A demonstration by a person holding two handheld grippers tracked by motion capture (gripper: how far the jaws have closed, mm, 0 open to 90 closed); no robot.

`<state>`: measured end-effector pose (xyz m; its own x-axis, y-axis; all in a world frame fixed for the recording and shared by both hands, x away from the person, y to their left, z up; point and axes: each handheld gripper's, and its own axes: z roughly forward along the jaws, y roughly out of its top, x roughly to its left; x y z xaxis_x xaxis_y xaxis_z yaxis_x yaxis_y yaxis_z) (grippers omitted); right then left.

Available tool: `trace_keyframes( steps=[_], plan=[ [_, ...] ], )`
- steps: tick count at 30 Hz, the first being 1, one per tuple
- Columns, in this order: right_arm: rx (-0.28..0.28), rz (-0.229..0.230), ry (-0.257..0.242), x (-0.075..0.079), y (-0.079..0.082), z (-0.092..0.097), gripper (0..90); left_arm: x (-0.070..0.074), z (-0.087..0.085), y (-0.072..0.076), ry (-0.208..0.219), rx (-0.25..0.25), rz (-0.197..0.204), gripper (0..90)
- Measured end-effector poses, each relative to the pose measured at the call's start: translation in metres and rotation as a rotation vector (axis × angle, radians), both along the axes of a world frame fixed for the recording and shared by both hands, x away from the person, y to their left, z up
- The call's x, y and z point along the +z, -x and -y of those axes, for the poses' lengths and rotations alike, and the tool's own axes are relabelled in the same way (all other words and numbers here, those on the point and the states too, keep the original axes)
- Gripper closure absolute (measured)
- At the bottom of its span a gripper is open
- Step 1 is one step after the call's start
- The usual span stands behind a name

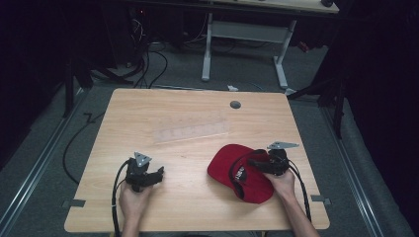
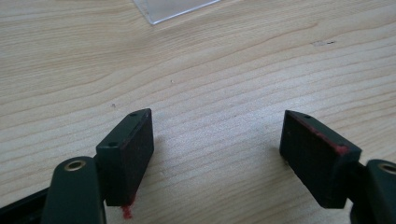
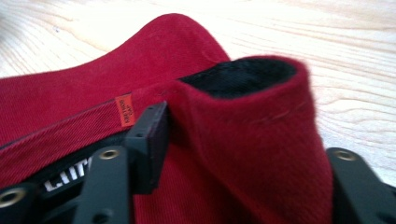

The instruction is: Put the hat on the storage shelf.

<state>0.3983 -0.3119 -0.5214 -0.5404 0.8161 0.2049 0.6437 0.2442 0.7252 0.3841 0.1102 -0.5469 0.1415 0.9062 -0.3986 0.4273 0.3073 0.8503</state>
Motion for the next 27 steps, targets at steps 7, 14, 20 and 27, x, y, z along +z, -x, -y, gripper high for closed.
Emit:
trace_keyframes(
  steps=[7,14,20,27],
  plan=[
    [0.064,-0.008,-0.001,-0.003,0.000,-0.001,71.1,0.000,0.000,0.000,-0.002,-0.008,0.000,26.3],
    [0.137,0.018,0.009,0.005,0.008,-0.004,84.2,0.000,0.001,0.000,-0.006,-0.010,-0.001,25.8],
    [0.165,0.038,0.002,0.016,0.017,-0.006,85.3,0.000,0.001,0.000,-0.008,-0.020,-0.004,23.2],
    [0.148,0.042,-0.046,0.031,0.023,0.002,85.8,0.000,0.002,0.002,-0.008,-0.026,0.000,25.3]
  ],
)
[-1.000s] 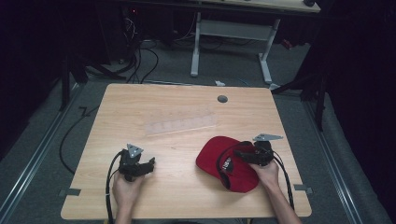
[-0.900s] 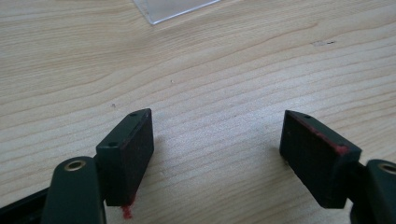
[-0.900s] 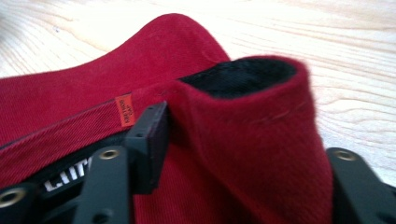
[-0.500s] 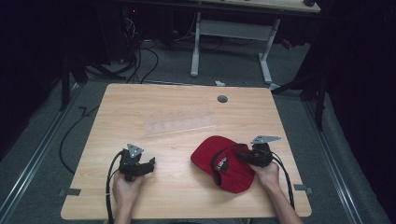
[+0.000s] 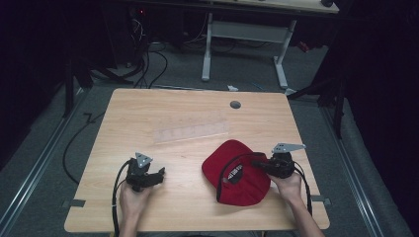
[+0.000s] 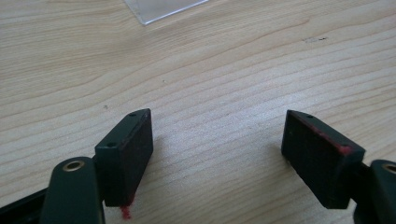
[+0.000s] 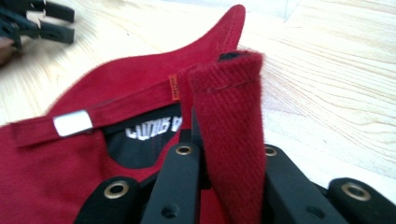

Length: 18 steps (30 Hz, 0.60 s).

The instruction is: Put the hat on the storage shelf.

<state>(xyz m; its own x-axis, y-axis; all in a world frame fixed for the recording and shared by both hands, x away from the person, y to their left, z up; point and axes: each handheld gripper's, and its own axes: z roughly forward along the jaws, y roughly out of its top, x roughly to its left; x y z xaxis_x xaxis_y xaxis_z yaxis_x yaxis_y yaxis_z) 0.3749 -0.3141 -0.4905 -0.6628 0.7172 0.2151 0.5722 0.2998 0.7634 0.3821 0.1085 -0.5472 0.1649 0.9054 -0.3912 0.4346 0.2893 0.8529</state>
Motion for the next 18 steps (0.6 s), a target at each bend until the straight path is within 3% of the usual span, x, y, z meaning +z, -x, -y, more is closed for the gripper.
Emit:
trace_keyframes(
  steps=[6,9,14,18],
  plan=[
    [-0.021,0.022,0.004,0.015,0.002,0.000,85.9,0.001,0.001,0.001,0.002,-0.006,0.003,29.4],
    [-0.024,0.032,-0.001,0.026,0.003,-0.001,85.9,0.001,0.004,0.004,-0.019,-0.015,0.011,30.0],
    [-0.023,0.048,0.000,0.037,0.004,-0.004,85.9,0.006,0.011,0.009,-0.025,-0.047,0.040,28.3],
    [-0.023,0.064,0.001,0.047,0.004,-0.005,85.9,0.016,0.019,0.014,0.020,-0.086,0.085,29.0]
  ],
)
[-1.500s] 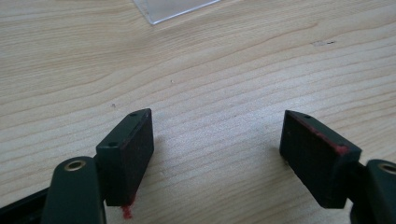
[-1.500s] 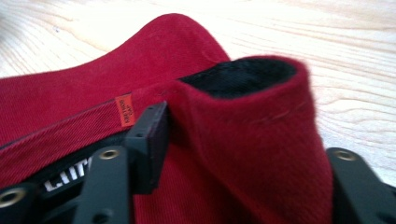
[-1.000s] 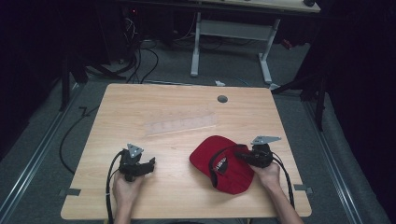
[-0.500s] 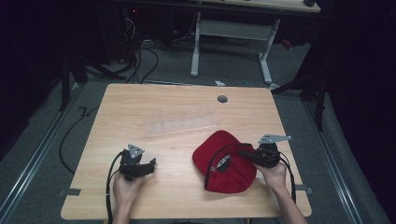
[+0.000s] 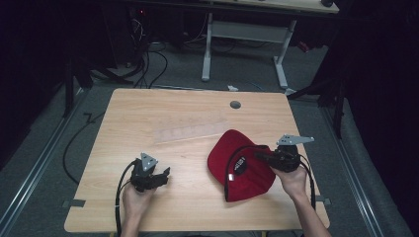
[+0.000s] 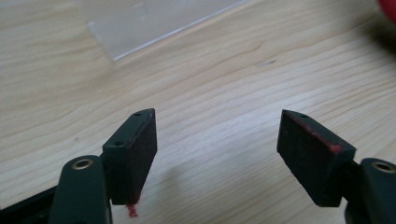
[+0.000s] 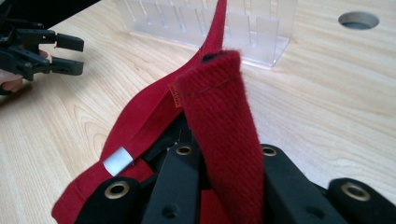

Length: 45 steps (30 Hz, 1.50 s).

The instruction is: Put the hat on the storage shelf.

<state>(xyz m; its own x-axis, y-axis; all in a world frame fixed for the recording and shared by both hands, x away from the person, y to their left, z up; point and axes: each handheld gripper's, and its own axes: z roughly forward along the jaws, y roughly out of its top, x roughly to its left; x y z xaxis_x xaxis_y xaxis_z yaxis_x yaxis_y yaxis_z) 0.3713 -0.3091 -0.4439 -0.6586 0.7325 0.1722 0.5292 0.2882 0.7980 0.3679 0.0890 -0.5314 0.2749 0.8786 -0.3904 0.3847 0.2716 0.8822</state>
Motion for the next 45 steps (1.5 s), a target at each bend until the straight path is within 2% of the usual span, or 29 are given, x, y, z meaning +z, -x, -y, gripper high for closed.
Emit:
trace_keyframes(
  steps=[2,5,7,9,12,19,23,28,32,38,41,44,45],
  plan=[
    [0.000,0.003,0.003,0.002,0.000,0.000,85.9,0.002,0.003,0.002,0.010,-0.010,0.013,29.2],
    [-0.005,0.015,0.008,0.012,0.000,-0.002,85.9,0.009,0.014,0.007,0.041,-0.058,0.042,29.0],
    [-0.005,0.021,0.005,0.013,0.000,-0.002,85.9,0.010,0.017,0.008,0.041,-0.071,0.049,26.7],
    [-0.007,0.019,-0.004,0.019,0.000,-0.002,85.9,0.011,0.029,0.010,-0.002,-0.113,0.048,26.3],
    [-0.010,0.025,-0.008,0.026,-0.001,-0.004,85.9,0.011,0.042,0.012,-0.022,-0.139,0.042,23.7],
    [-0.004,0.025,-0.026,0.035,-0.004,-0.012,85.9,0.016,0.065,0.016,0.011,-0.207,0.061,22.6],
    [0.002,0.027,-0.040,0.040,-0.006,-0.017,85.9,0.013,0.080,0.018,-0.028,-0.239,0.058,18.8],
    [0.019,0.028,-0.062,0.047,-0.008,-0.026,85.8,0.010,0.092,0.020,-0.024,-0.269,0.047,16.5],
    [0.035,0.034,-0.069,0.050,-0.009,-0.037,85.8,0.011,0.098,0.020,-0.013,-0.281,0.048,15.9],
    [0.050,0.026,-0.073,0.049,-0.012,-0.050,85.7,0.015,0.101,0.022,0.008,-0.287,0.072,15.6],
    [0.048,0.022,-0.061,0.046,-0.012,-0.053,85.7,0.017,0.100,0.022,0.010,-0.275,0.089,15.3],
    [0.024,0.013,-0.017,0.037,-0.012,-0.056,85.6,0.017,0.094,0.020,-0.014,-0.248,0.087,14.6],
    [0.024,0.013,-0.017,0.037,-0.012,-0.056,85.6,0.017,0.094,0.020,-0.014,-0.248,0.087,14.5]
  ],
)
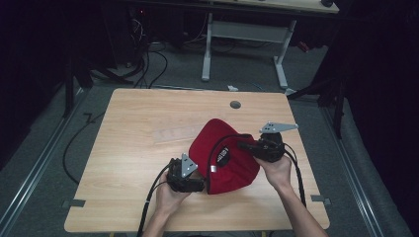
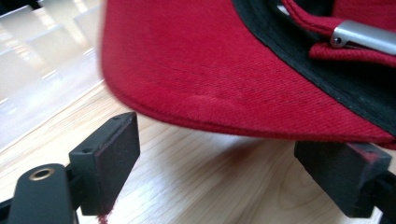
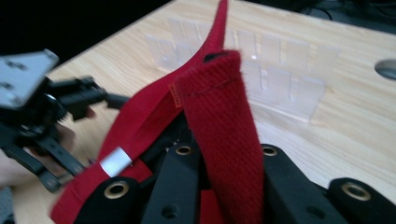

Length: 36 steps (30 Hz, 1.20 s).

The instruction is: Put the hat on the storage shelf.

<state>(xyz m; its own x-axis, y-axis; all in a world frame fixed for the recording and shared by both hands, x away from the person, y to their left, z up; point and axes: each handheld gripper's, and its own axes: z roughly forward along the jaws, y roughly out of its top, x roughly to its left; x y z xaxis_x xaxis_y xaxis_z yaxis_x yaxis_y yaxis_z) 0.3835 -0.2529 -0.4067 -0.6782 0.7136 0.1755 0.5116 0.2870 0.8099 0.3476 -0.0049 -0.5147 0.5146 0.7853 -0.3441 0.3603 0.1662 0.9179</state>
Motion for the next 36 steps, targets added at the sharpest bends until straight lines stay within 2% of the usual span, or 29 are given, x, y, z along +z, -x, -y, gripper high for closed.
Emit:
trace_keyframes(
  steps=[3,5,9,11,13,14,16,20,23,24,25,26,27,28,31,33,36],
  plan=[
    [-0.009,-0.019,0.044,-0.009,0.001,-0.001,85.5,0.001,-0.007,0.001,0.010,0.011,0.012,14.5],
    [-0.011,-0.029,0.050,-0.013,0.000,-0.001,85.4,0.002,-0.008,0.001,0.008,0.009,0.014,14.6],
    [-0.002,-0.046,0.063,-0.014,0.000,-0.003,85.3,0.007,-0.009,0.004,0.000,-0.007,0.054,14.7],
    [0.004,-0.054,0.064,-0.014,0.000,-0.004,85.3,0.008,-0.008,0.006,0.001,-0.016,0.062,14.8],
    [0.005,-0.058,0.063,-0.014,0.000,-0.004,85.3,0.010,-0.007,0.007,-0.015,-0.026,0.075,14.8],
    [0.010,-0.088,0.050,-0.015,-0.001,-0.003,85.2,0.011,-0.007,0.007,-0.022,-0.030,0.079,14.7],
    [0.016,-0.101,0.054,-0.016,-0.001,-0.003,85.2,0.012,-0.006,0.008,-0.017,-0.033,0.095,15.2],
    [0.029,-0.114,0.049,-0.017,-0.001,-0.004,85.1,0.011,-0.005,0.009,-0.037,-0.037,0.099,15.8],
    [0.071,-0.166,0.019,-0.020,-0.003,-0.008,85.1,0.009,-0.004,0.009,-0.047,-0.037,0.106,23.2],
    [0.071,-0.166,0.019,-0.020,-0.003,-0.008,85.1,0.010,-0.004,0.010,-0.029,-0.043,0.106,23.2],
    [0.067,-0.158,0.055,-0.022,-0.001,-0.016,84.9,0.011,-0.002,0.012,-0.048,-0.054,0.110,25.9],
    [0.067,-0.158,0.055,-0.022,-0.001,-0.016,84.9,0.011,-0.002,0.012,-0.048,-0.054,0.110,28.8],
    [0.068,-0.151,0.048,-0.022,0.000,-0.017,84.9,0.012,-0.004,0.013,-0.072,-0.061,0.119,31.1],
    [0.068,-0.151,0.048,-0.022,0.000,-0.017,84.9,0.012,-0.004,0.013,-0.072,-0.061,0.119,34.4],
    [0.086,-0.171,0.003,-0.024,-0.003,-0.015,84.3,0.021,-0.008,0.016,-0.091,-0.079,0.122,44.4],
    [0.089,-0.157,-0.005,-0.023,-0.002,-0.015,83.5,0.024,-0.009,0.016,-0.102,-0.095,0.126,49.5],
    [0.086,-0.145,-0.008,-0.022,-0.001,-0.015,82.3,0.026,-0.009,0.016,-0.091,-0.109,0.117,55.4]
  ],
)
